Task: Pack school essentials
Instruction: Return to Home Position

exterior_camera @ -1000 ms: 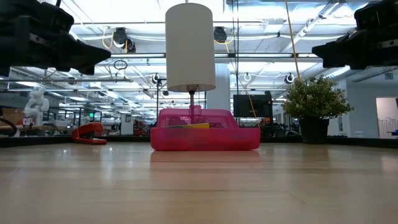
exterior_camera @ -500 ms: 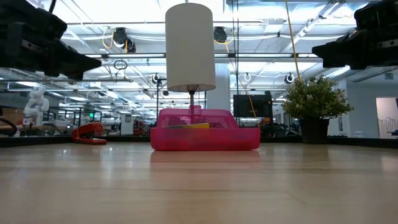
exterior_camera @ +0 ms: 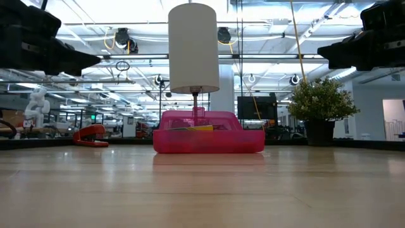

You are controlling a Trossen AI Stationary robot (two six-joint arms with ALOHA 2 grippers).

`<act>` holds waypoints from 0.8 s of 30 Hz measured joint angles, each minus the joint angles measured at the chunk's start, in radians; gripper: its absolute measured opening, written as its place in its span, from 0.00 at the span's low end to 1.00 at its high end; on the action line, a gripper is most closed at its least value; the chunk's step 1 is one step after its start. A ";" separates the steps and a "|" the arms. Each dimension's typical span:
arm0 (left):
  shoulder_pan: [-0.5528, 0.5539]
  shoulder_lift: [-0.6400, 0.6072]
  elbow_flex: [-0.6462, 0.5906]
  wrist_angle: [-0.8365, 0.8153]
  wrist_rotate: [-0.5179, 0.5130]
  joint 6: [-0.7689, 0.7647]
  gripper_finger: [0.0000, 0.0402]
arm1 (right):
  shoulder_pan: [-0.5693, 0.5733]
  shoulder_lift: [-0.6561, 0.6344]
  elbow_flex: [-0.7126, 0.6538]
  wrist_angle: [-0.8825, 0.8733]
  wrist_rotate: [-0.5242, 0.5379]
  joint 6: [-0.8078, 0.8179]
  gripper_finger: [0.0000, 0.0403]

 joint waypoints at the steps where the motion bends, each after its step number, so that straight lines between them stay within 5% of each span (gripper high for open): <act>1: 0.006 0.002 0.000 0.000 0.000 -0.007 0.01 | 0.000 0.000 0.000 0.000 0.000 0.000 0.00; 24: 0.012 0.018 0.000 -0.002 -0.006 -0.042 0.07 | 0.000 0.000 0.000 0.002 0.000 0.000 0.00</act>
